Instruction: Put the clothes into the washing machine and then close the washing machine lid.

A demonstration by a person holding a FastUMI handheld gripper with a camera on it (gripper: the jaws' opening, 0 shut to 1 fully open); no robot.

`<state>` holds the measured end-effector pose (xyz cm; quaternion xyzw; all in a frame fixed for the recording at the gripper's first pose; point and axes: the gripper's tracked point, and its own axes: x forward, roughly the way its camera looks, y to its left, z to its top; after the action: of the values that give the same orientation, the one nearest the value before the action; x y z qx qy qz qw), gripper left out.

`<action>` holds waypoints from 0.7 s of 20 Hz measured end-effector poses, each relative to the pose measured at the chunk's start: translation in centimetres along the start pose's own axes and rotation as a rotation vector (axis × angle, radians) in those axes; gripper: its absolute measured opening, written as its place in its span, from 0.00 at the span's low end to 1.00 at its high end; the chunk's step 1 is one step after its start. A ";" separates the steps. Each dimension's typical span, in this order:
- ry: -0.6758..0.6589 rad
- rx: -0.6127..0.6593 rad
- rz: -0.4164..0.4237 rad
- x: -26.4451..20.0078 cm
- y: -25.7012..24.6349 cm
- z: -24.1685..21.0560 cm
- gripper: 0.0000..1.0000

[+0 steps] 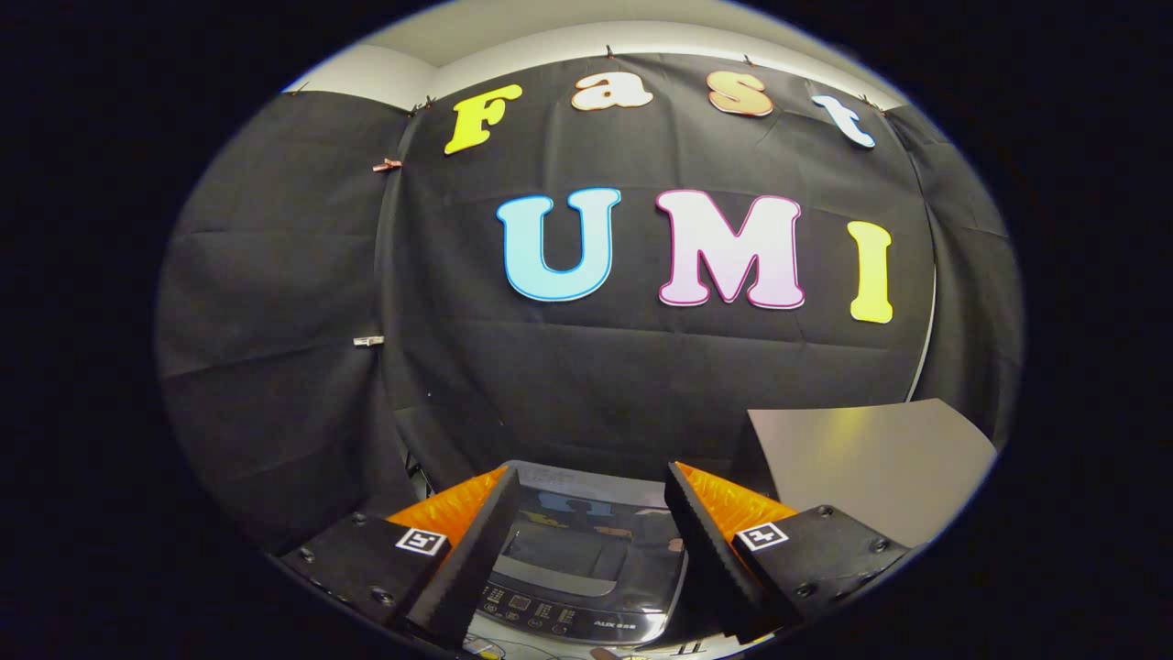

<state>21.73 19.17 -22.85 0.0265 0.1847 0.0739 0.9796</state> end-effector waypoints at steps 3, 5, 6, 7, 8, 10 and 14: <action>-0.035 0.003 0.009 -3.0 -1.6 1.0 0.99; -0.074 -0.001 0.006 -5.2 -2.8 2.4 0.99; -0.086 -0.005 0.006 -6.3 -3.4 3.1 0.99; -0.093 -0.011 0.007 -7.3 -3.9 3.5 0.99; -0.101 -0.014 0.012 -8.4 -4.3 4.0 0.99; -0.118 -0.011 0.019 -10.6 -5.3 4.9 0.99; -0.174 -0.013 0.011 -15.1 -7.7 6.9 0.99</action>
<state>11.33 9.09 -11.64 0.0276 0.0983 0.0778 0.9917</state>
